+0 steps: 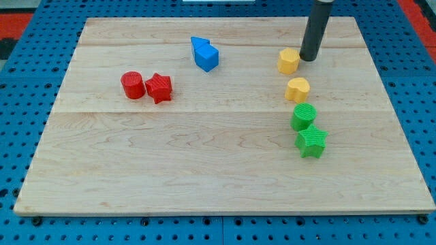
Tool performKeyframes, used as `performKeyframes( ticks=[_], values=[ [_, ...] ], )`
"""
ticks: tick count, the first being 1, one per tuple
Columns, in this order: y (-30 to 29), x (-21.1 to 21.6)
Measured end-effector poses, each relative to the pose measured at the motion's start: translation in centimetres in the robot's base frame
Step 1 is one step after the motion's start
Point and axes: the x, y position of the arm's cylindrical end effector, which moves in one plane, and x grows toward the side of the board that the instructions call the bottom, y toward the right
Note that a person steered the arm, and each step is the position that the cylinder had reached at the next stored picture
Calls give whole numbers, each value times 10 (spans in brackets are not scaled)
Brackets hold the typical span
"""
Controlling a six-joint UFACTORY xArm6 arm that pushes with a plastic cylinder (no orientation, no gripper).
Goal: Separate blue triangle from the blue cube
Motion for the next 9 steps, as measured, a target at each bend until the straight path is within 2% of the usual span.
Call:
performKeyframes(
  ticks=[2,3,7,8,9],
  values=[
    [-65,-60],
    [-126,-60],
    [-138,-45],
    [-150,-9],
    [-176,-10]
  ],
)
